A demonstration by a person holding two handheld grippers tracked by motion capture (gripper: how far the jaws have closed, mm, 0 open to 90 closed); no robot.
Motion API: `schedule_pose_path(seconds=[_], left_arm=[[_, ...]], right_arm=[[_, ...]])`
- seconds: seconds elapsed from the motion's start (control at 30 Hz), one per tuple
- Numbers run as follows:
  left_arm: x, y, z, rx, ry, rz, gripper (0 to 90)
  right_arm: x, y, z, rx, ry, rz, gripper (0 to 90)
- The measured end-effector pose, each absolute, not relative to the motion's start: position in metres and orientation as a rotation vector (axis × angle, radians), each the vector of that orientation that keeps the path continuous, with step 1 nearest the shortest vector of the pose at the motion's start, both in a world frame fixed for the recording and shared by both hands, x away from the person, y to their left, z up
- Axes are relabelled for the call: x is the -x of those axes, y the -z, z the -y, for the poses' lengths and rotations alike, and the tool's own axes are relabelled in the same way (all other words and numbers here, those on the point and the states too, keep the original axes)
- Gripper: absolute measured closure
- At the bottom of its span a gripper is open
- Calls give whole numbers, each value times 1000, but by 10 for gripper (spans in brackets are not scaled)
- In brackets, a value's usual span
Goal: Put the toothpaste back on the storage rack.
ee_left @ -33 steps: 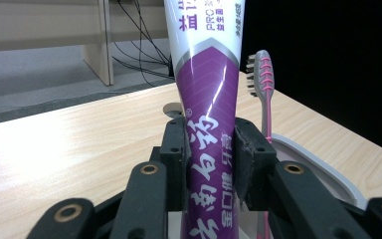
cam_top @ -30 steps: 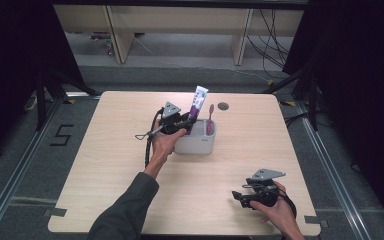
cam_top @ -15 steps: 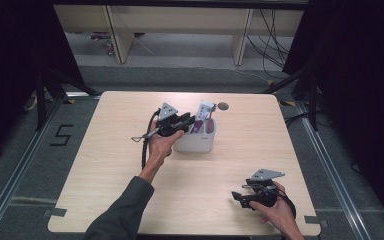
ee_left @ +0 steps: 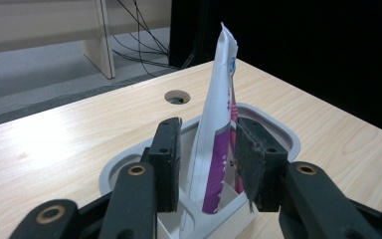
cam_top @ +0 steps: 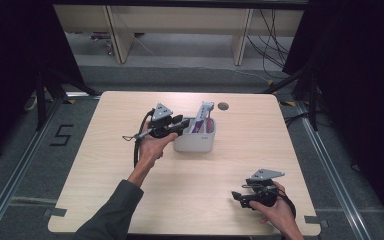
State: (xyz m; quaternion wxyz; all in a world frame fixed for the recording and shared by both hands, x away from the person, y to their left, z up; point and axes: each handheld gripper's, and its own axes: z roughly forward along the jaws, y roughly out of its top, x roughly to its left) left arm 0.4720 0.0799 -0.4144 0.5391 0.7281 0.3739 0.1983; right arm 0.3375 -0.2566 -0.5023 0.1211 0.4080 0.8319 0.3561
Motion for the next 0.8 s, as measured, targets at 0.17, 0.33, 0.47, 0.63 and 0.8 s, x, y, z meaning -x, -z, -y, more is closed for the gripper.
schedule_pose_path(seconds=[0.17, 0.33, 0.47, 0.63, 0.8], left_arm=[[-471, 416, -88, -1730, -475, -904, 588], [-469, 416, -96, -1728, -479, -917, 555], [-466, 415, -101, -1737, -480, -919, 540], [-462, 412, -107, -1737, -482, -912, 533], [-460, 412, -112, -1738, -486, -913, 523]], right_arm=[[-337, 502, 256, -1207, -1039, -2428, 251], [-337, 502, 256, -1208, -1043, -2424, 252], [-337, 502, 256, -1207, -1038, -2426, 251], [-337, 501, 256, -1210, -1040, -2424, 252], [-337, 500, 256, -1208, -1028, -2434, 252]])
